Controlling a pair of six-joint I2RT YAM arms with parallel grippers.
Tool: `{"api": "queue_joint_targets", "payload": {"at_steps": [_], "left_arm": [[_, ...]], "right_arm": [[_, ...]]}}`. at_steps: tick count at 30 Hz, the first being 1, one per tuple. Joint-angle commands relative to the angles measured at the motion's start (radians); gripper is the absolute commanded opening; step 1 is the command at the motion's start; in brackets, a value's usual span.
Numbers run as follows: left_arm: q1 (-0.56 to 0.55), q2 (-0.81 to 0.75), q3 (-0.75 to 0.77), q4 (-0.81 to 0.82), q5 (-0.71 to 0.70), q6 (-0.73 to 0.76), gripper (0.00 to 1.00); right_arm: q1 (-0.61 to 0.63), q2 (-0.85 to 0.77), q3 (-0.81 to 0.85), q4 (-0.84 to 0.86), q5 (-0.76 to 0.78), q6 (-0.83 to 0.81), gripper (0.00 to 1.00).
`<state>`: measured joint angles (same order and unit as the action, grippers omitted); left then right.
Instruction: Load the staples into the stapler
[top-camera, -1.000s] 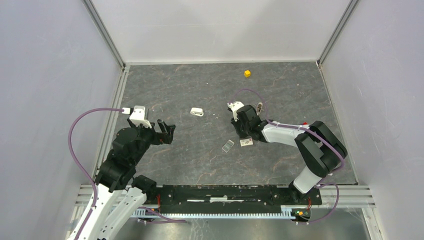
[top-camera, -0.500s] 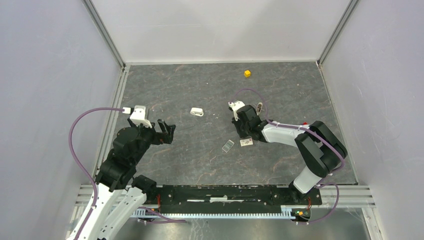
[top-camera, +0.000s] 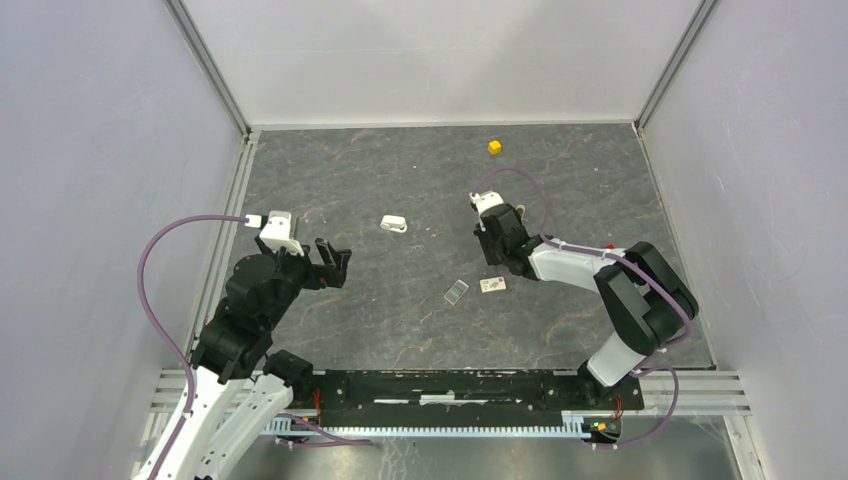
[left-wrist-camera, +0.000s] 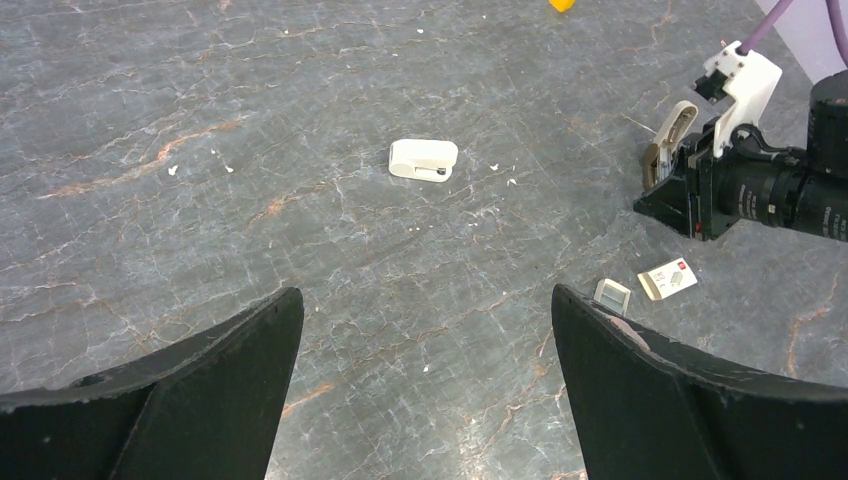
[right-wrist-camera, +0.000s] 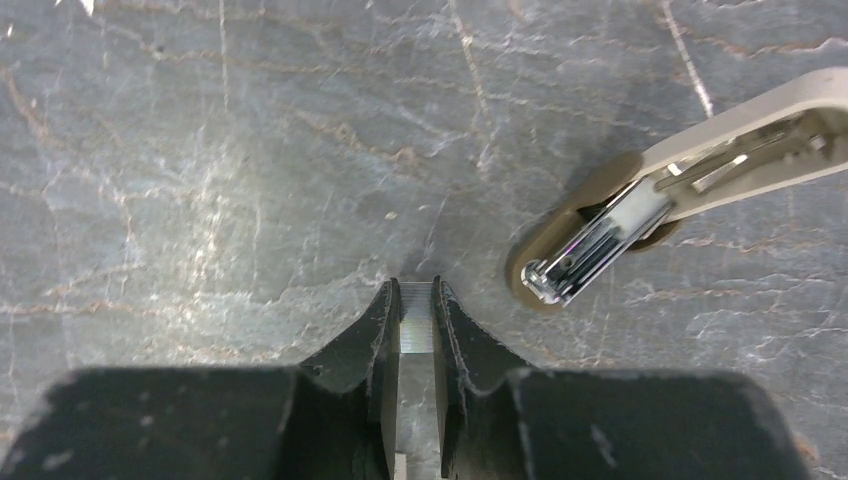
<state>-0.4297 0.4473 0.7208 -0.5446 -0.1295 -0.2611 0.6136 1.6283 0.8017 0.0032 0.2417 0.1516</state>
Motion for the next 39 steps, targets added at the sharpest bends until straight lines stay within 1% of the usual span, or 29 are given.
{"api": "queue_joint_targets", "payload": {"at_steps": [1,8,11,20,29,32,36,39], "left_arm": [[-0.003,0.003,0.007,0.034,-0.006,0.040,1.00],[-0.003,-0.002,0.007,0.030,-0.014,0.040,1.00],[-0.003,0.001,0.007,0.029,-0.014,0.040,1.00],[-0.003,0.006,0.007,0.029,-0.018,0.042,1.00],[-0.003,0.013,0.008,0.029,-0.016,0.040,1.00],[-0.003,0.014,0.008,0.029,-0.017,0.040,1.00],[-0.003,0.011,0.008,0.028,-0.017,0.040,1.00],[-0.003,0.013,0.011,0.028,-0.017,0.040,1.00]], "right_arm": [[-0.026,0.027,0.069,0.055,0.041,0.013,0.19],[-0.077,0.084,0.109,0.078,0.029,0.024,0.19],[-0.100,0.091,0.102,0.089,0.016,0.032,0.19],[-0.128,0.046,0.050,0.085,0.023,0.027,0.19],[-0.134,0.010,0.018,0.063,0.062,0.033,0.19],[-0.136,-0.002,0.002,0.074,0.048,0.033,0.19],[-0.135,-0.011,-0.009,0.096,-0.032,0.024,0.19],[-0.135,-0.031,0.000,0.085,-0.058,0.030,0.19]]}}
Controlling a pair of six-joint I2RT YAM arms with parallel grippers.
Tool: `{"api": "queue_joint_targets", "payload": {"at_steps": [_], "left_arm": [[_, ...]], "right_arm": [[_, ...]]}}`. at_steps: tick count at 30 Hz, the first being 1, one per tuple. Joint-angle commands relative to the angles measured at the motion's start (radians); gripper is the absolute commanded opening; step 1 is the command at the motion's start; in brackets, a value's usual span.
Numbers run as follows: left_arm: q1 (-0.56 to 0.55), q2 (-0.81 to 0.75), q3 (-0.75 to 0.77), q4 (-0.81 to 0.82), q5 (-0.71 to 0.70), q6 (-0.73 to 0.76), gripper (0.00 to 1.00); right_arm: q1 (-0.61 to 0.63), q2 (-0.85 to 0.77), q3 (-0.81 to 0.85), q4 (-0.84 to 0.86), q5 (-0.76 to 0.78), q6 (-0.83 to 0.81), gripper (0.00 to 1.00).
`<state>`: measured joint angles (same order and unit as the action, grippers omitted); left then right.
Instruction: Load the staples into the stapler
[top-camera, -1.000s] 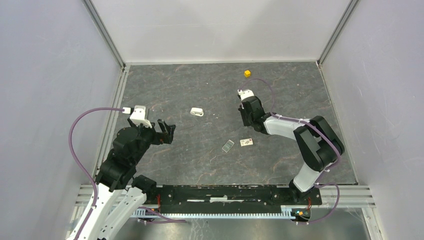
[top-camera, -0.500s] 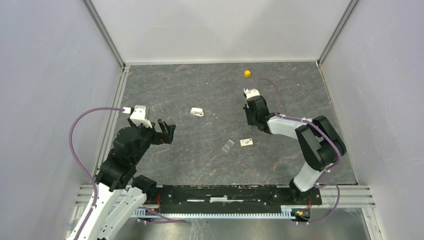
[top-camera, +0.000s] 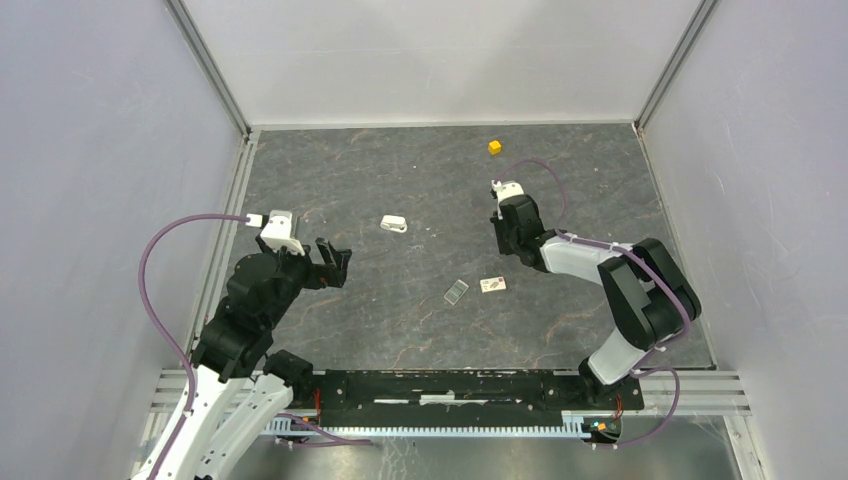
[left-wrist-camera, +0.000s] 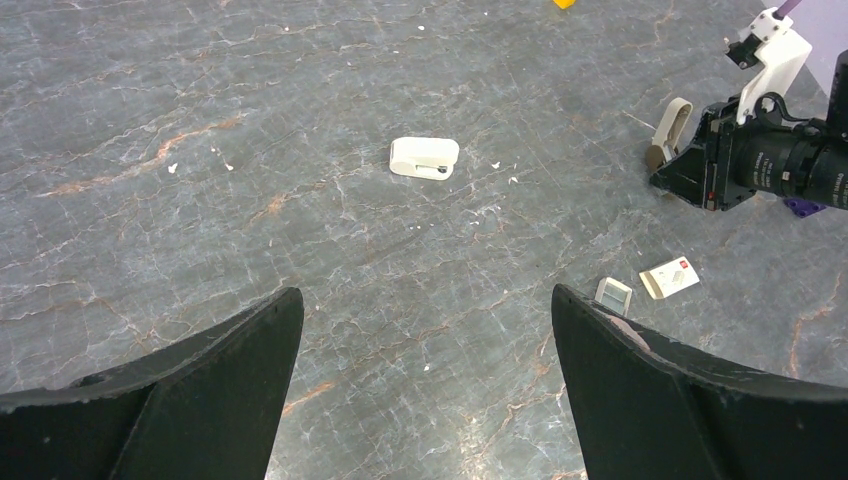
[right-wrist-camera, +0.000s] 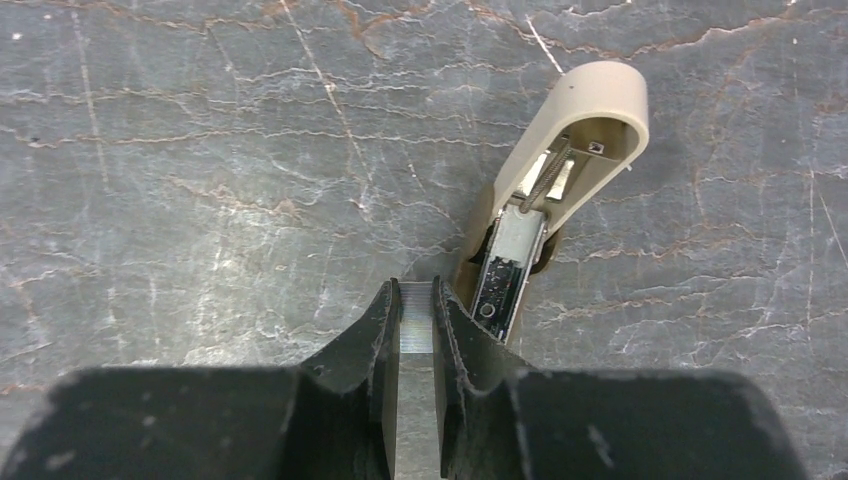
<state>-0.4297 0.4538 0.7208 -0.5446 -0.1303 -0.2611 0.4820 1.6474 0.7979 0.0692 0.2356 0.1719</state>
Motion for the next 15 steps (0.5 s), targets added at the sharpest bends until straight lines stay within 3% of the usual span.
{"api": "queue_joint_targets", "payload": {"at_steps": [1,15], "left_arm": [[-0.003,0.006,0.010,0.028,-0.017,0.040,1.00],[-0.003,-0.003,0.006,0.025,-0.015,0.040,1.00]], "right_arm": [[-0.004,-0.061,0.007,0.017,-0.053,0.014,0.19],[-0.026,-0.125,0.026,-0.006,0.060,0.032,0.20]]}}
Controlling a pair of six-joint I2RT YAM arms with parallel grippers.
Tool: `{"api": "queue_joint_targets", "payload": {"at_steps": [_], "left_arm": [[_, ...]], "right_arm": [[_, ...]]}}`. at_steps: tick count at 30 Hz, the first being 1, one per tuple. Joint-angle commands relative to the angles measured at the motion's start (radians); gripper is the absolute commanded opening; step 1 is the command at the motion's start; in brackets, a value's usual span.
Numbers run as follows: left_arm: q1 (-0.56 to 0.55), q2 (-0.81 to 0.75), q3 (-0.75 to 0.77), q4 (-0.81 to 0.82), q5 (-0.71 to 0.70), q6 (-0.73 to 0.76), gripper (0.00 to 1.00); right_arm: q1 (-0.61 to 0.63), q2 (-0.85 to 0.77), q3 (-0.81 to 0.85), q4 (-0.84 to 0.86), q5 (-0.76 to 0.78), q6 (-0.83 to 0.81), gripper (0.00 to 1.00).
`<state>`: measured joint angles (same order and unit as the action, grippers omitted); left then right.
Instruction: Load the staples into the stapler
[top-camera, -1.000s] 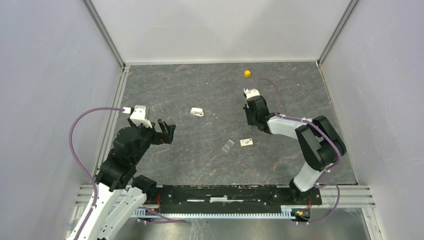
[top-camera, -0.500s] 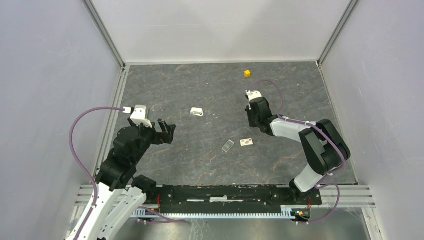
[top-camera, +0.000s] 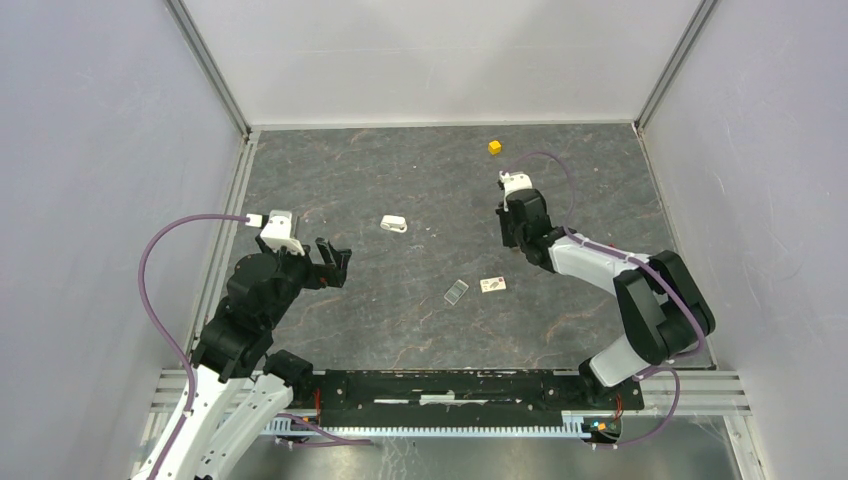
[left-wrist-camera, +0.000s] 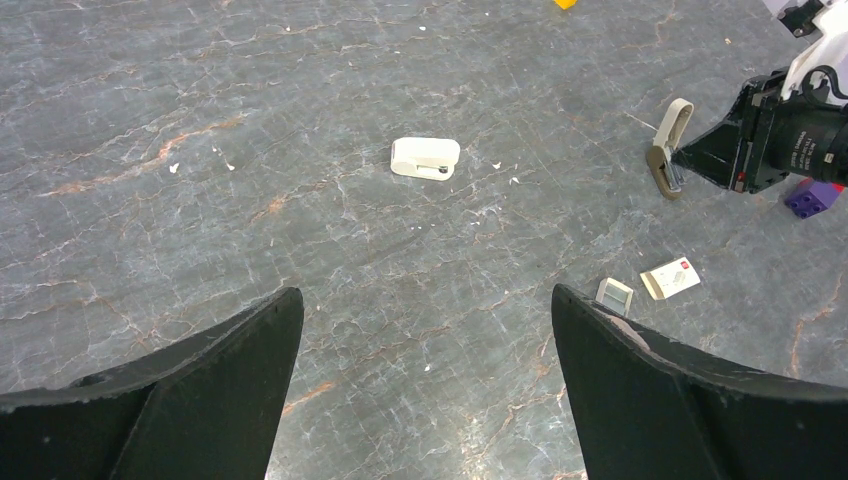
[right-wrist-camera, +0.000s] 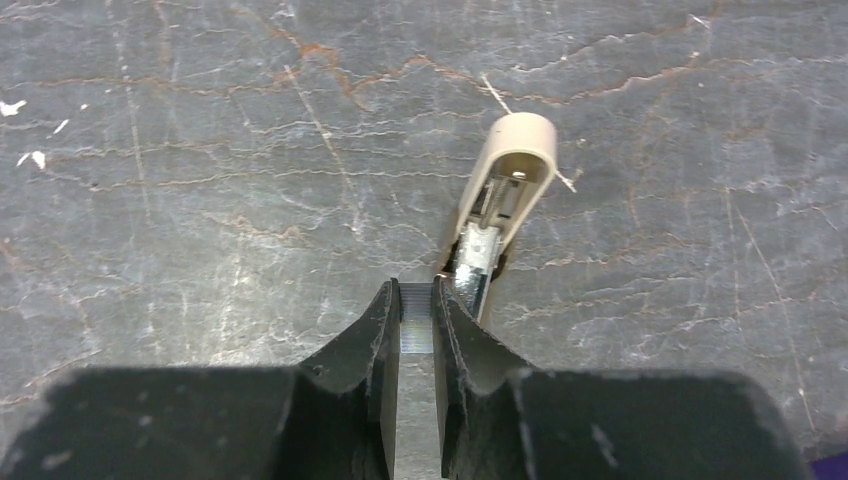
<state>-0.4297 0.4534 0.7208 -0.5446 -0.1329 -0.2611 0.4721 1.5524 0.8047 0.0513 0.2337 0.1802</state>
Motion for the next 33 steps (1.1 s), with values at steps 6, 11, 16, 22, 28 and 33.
{"api": "queue_joint_targets", "payload": {"at_steps": [6,11,16,22,28,33], "left_arm": [[-0.003,0.003,0.008,0.027,-0.006,0.040,1.00],[-0.003,0.004,0.008,0.026,-0.007,0.040,1.00],[-0.003,-0.003,0.008,0.024,-0.010,0.040,1.00],[-0.004,-0.001,0.008,0.026,-0.007,0.040,1.00],[-0.003,-0.009,0.008,0.025,-0.016,0.040,1.00],[-0.003,-0.017,0.007,0.022,-0.015,0.039,1.00]], "right_arm": [[-0.030,-0.045,0.000,0.018,0.104,0.056,0.20],[-0.040,-0.036,-0.006,0.034,0.106,0.084,0.20],[-0.050,-0.029,-0.023,0.068,0.111,0.106,0.20],[-0.053,-0.021,-0.031,0.086,0.089,0.128,0.20],[-0.052,-0.026,-0.035,0.091,0.090,0.145,0.20],[-0.054,-0.017,-0.052,0.106,0.092,0.158,0.20]]}}
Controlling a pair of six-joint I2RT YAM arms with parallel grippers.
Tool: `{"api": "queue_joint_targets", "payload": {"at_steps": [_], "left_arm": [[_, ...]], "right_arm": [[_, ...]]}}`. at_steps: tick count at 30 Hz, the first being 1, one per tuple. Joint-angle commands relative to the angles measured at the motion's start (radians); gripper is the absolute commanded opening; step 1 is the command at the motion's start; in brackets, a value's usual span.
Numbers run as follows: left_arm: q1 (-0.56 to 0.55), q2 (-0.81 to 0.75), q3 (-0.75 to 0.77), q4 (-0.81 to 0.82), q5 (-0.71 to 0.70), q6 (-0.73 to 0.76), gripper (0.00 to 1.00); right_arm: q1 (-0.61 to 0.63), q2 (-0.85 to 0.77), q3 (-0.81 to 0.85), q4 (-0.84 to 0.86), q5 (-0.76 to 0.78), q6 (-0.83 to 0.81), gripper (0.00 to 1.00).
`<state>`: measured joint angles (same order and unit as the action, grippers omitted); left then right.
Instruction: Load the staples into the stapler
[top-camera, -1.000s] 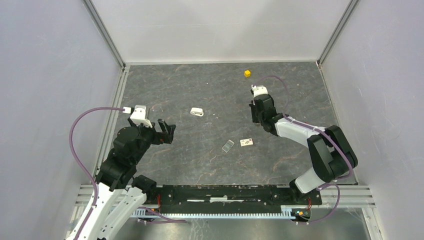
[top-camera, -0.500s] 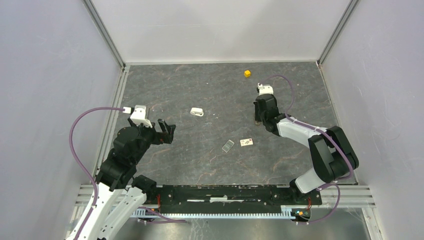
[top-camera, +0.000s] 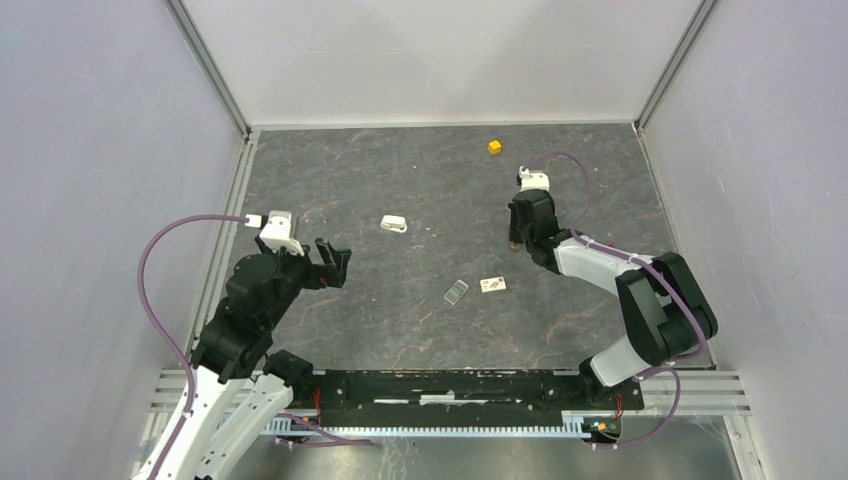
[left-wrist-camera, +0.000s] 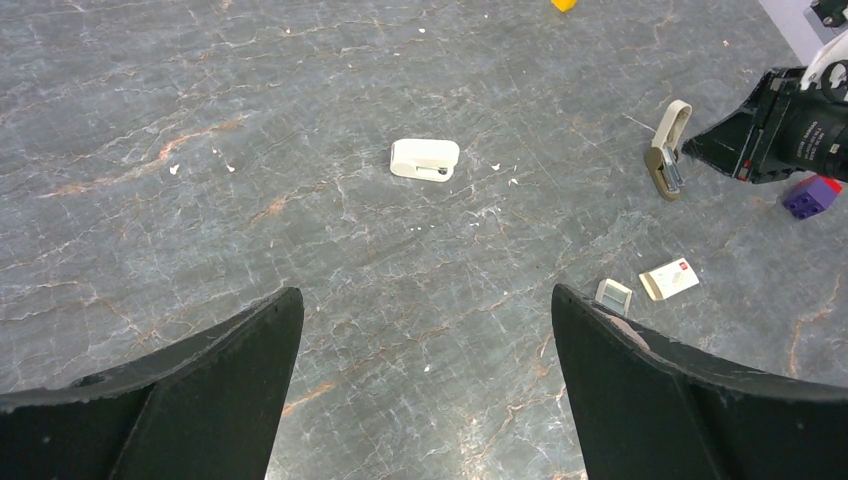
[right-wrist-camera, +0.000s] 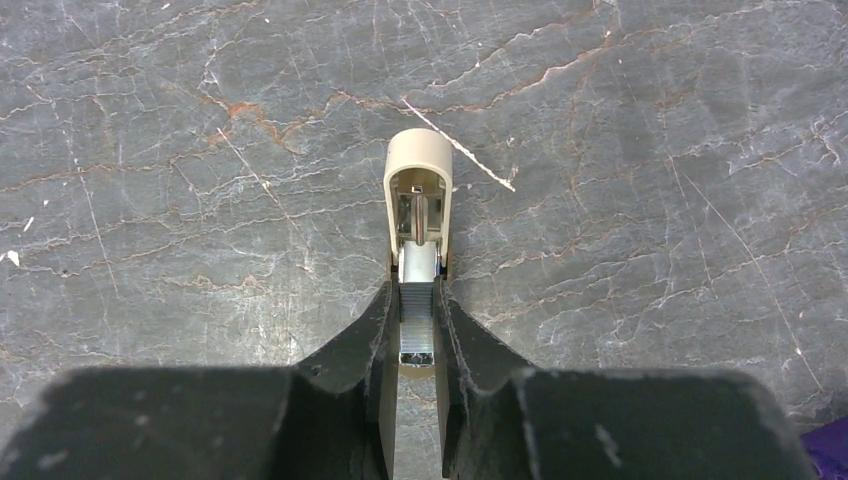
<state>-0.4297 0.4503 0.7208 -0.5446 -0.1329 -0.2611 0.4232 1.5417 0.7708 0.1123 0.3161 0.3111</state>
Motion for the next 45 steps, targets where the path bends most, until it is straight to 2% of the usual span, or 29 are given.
{"api": "queue_joint_targets", "payload": {"at_steps": [1,45], "left_arm": [[-0.003,-0.017,0.007,0.020,-0.015,0.039,1.00],[-0.003,-0.024,0.005,0.022,-0.011,0.039,1.00]], "right_arm": [[-0.005,-0.007,-0.021,0.047,0.008,0.030,0.20],[-0.004,0.016,-0.056,0.102,0.008,0.065,0.21]]}}
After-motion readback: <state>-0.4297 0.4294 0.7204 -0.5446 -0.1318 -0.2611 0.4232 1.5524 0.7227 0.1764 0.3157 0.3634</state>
